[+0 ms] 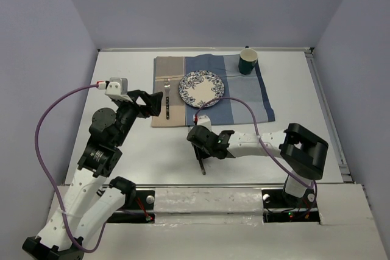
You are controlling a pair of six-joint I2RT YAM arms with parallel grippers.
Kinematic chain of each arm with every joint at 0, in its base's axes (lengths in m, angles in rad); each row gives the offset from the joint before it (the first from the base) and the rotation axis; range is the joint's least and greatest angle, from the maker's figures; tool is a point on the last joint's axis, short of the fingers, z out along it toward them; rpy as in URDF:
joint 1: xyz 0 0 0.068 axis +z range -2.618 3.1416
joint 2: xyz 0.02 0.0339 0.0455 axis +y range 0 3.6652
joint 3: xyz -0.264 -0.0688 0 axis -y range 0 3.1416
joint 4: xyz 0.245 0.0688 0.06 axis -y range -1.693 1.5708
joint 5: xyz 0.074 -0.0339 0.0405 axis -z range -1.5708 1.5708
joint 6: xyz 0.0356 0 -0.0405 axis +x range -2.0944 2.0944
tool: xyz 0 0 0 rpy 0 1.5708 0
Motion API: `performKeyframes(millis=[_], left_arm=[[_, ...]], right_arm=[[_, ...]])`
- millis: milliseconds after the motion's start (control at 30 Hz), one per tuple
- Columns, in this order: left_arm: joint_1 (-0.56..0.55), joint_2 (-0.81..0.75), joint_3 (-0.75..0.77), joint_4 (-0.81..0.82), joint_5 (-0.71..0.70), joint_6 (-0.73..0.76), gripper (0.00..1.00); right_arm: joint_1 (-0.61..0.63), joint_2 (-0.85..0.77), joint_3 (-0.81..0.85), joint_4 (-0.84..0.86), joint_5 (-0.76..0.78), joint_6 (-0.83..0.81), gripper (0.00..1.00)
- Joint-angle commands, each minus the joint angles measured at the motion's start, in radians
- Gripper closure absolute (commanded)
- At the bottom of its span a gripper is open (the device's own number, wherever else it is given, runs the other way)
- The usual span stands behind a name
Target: Set the dinner table for one person
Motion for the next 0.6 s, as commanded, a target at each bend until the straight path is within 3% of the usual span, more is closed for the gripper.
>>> performKeyframes(millis=[0,133,233,400,567], left_arm=[[0.005,0.0,-0.009,0.042,-0.001,0.02,0.01],[0.006,-0.002,-0.009,0.044,0.003,0.018,0.01],[0.005,-0.003,-0.009,0.044,0.003,0.02,0.01],[0.006,-0.005,-0.009,0.044,0.003,0.016,0.01],[0.006,-0.011,-0.009,0.044,0.003,0.018,0.01]], right_arm=[[0.023,0.03,0.033,-0.045,0.052,0.024,0.55],[0.033,0.041,0.04,-0.049,0.041,0.036,0.61],[0.044,0.045,0.052,-0.059,0.047,0.042,0.73],[0.064,0.047,0.078,-0.088,0.056,0.053,0.65],[0.076,0.024,0.075,-0.097,0.069,0.067,0.64]])
